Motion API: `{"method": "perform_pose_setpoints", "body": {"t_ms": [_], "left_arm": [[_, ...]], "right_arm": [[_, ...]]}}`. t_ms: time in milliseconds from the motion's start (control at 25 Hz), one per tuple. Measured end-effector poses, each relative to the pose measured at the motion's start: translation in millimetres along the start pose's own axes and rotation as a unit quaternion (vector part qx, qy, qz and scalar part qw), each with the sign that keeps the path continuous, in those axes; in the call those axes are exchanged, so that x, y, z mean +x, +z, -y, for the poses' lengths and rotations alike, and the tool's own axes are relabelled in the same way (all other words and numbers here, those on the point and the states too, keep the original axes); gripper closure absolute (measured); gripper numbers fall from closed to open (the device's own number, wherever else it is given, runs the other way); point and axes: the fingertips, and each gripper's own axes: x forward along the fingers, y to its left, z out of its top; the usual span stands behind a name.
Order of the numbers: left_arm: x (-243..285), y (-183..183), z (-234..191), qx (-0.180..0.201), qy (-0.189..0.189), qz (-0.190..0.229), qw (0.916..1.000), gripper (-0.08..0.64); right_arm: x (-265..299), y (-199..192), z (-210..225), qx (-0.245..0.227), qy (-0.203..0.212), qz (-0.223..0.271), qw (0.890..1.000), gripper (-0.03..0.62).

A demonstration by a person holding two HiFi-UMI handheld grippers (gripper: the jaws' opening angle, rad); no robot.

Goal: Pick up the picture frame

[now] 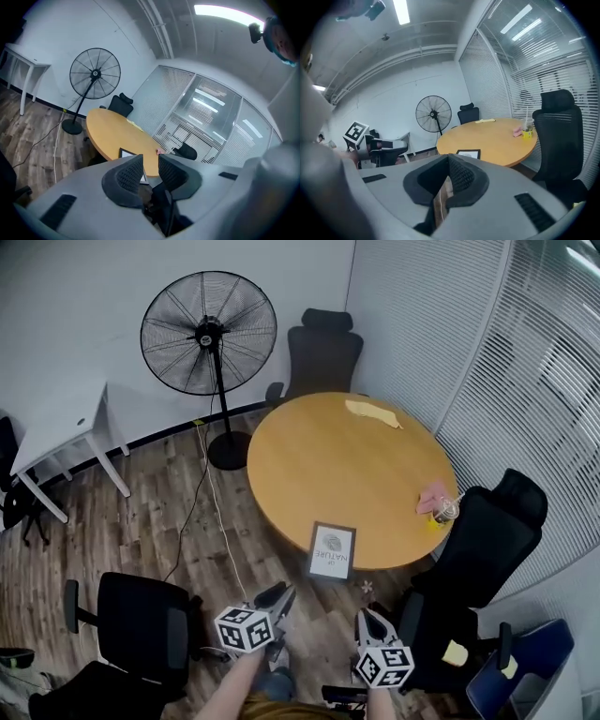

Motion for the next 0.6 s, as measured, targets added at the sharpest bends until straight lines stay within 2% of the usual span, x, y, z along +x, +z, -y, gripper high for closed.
{"method": "perform_pose_setpoints", "body": {"t_ms": [120,240,400,600], "left_arm": [[21.1,19.1,-21.2,-0.005,-0.01,-0.005,0.9999,0.442],[37.9,34.2,-35.9,-0.014,-0.017,-0.003,0.9998,0.436],[56.4,37.2,-44.2,-0.016,-0.027,-0.016,0.9994,0.434],[76.9,42.7,-46.7,-0.024,-0.035,-0.026,0.9988,0.428]], "right_arm": [[34.3,9.1,-1.0,0.019,-0.002,0.003,1.0,0.58],[56.1,16.5,-5.1,0.015,0.0,0.006,1.0,0.58],[67.1,25.9,-1.9,0.0,-0.006,0.009,1.0,0.58],[77.5,39.0,16.3,0.016,-0.02,0.022,0.999,0.58]]}}
